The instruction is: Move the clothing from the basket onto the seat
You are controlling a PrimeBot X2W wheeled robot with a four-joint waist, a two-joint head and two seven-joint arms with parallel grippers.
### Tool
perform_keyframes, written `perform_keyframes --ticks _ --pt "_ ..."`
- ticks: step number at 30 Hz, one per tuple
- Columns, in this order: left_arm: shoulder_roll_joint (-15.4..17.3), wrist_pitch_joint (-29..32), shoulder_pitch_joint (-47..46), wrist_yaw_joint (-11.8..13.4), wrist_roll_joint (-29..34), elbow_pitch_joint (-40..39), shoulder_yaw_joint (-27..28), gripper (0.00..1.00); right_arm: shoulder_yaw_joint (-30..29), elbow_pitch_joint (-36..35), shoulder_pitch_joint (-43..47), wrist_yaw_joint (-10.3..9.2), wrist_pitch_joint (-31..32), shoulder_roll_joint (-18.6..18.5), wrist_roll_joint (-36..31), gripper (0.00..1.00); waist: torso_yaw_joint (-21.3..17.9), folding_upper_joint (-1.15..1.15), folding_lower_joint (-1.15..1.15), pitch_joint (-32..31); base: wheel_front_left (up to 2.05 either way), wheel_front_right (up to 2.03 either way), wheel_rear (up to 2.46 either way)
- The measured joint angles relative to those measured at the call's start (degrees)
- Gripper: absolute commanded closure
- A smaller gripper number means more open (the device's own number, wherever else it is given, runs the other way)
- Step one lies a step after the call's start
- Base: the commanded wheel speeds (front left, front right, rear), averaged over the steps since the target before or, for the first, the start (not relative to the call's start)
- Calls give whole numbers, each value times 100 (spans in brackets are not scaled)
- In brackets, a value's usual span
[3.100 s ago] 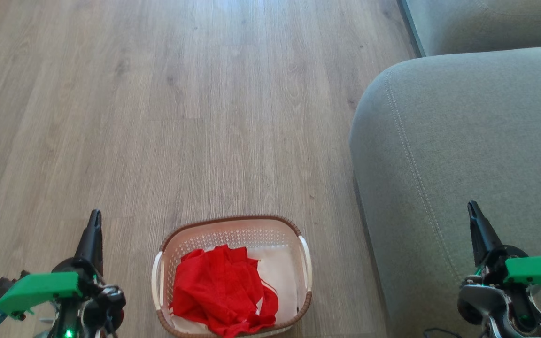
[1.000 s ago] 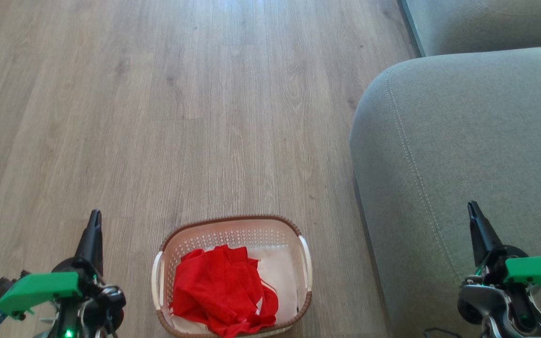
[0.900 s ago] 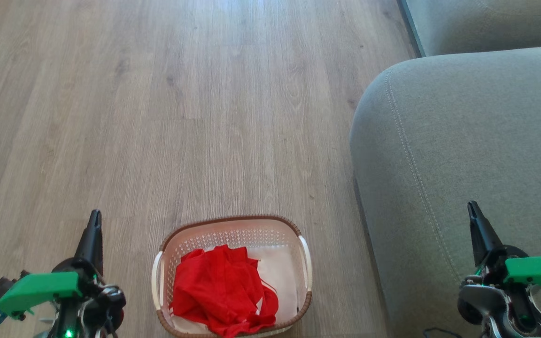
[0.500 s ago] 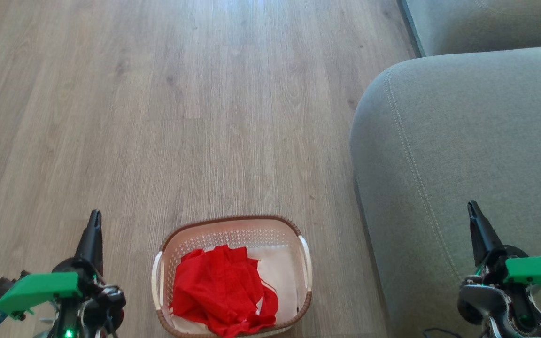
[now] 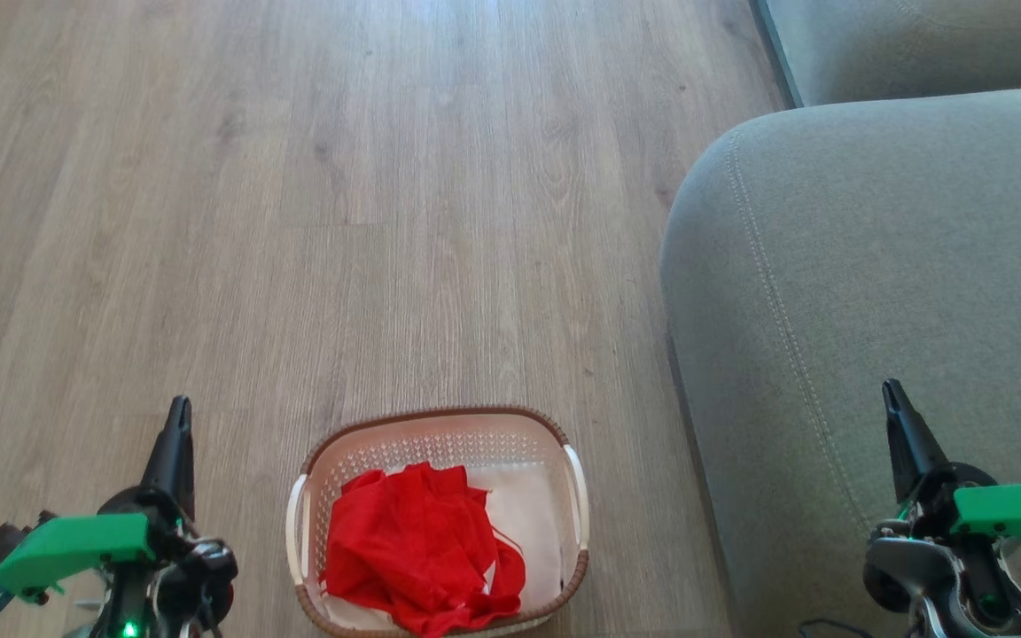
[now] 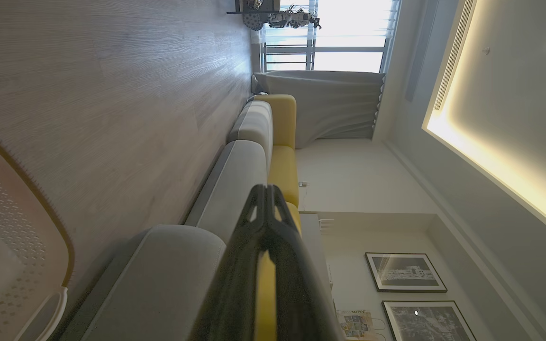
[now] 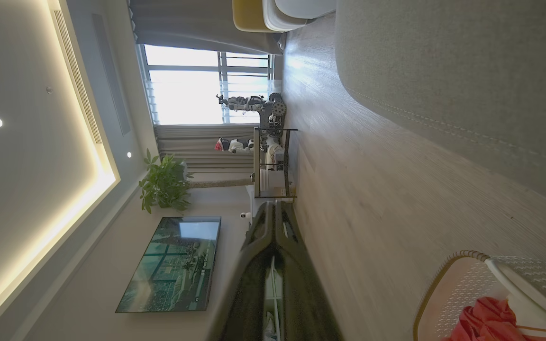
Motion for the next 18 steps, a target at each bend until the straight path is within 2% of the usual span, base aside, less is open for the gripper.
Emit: perform_keyframes --ticks 15,16,18 --pt "0 0 0 0 0 0 0 100 0 0 0 0 0 0 0 100 0 0 0 0 0 0 0" --pt "0 0 0 0 0 0 0 0 0 0 0 0 0 0 0 0 0 0 0 0 0 0 0" --pt "-4 -8 28 4 -1 107 -14 0 14 111 34 4 -1 0 0 0 0 0 0 0 0 0 0"
